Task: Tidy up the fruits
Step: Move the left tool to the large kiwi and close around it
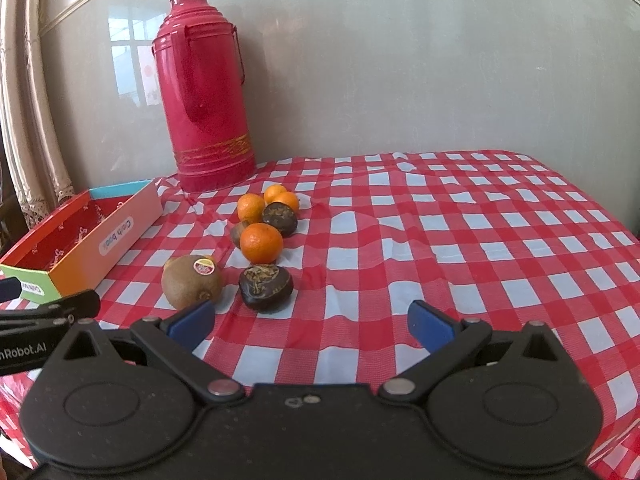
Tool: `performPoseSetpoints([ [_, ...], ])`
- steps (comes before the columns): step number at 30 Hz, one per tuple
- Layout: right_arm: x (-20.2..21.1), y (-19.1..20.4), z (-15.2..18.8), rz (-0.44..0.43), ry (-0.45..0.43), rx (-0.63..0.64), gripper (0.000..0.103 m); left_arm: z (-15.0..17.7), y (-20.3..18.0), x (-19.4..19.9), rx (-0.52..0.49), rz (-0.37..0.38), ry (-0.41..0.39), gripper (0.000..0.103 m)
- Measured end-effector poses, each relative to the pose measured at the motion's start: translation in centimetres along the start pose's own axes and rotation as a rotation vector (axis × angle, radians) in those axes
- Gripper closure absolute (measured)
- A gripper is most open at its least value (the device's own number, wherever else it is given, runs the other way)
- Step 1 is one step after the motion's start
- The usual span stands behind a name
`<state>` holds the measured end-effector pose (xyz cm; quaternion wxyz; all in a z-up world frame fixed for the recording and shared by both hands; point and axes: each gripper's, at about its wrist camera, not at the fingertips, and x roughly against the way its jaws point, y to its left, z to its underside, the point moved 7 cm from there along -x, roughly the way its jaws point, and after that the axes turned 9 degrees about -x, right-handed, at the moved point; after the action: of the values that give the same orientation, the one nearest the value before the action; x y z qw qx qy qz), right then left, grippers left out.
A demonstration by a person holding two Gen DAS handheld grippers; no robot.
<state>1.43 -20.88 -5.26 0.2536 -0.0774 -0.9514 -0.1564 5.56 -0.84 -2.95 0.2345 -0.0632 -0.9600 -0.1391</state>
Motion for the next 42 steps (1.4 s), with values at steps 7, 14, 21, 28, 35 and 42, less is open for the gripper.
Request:
performPoseSetpoints([
  [7, 0.2, -1.2, -0.5, 0.004, -0.016, -0.065, 0.006, 0.0, -0.4, 0.0, -0.014, 0.007, 0.001, 0.000],
  [14, 0.4, -2.5, -0.8, 0.001, -0.027, -0.113, 0.006, -0.1, -0.9, -0.3, -0.039, 0.007, 0.005, 0.000],
  [21, 0.5, -3.6, -1.2, -0.021, -0.025, -0.162, 0.005, -0.5, -2.2, -1.5, -0.095, 0.032, 0.025, 0.000],
  [28, 0.6, -4.7, -1.5, -0.022, -0.023, -0.208, 0.005, -1.3, -4.1, -2.0, -0.176, 0.054, 0.009, 0.000],
  [35, 0.5, -5.3, -1.6, -0.017, -0.023, -0.220, 0.006, -2.0, -5.3, -3.1, -0.220, 0.071, 0.002, 0.000],
  [42, 0.3, -5.8, -1.6, -0.017, -0.011, -0.243, 0.006, -2.8, -5.7, -4.4, -0.241, 0.069, -0.018, 0.000],
])
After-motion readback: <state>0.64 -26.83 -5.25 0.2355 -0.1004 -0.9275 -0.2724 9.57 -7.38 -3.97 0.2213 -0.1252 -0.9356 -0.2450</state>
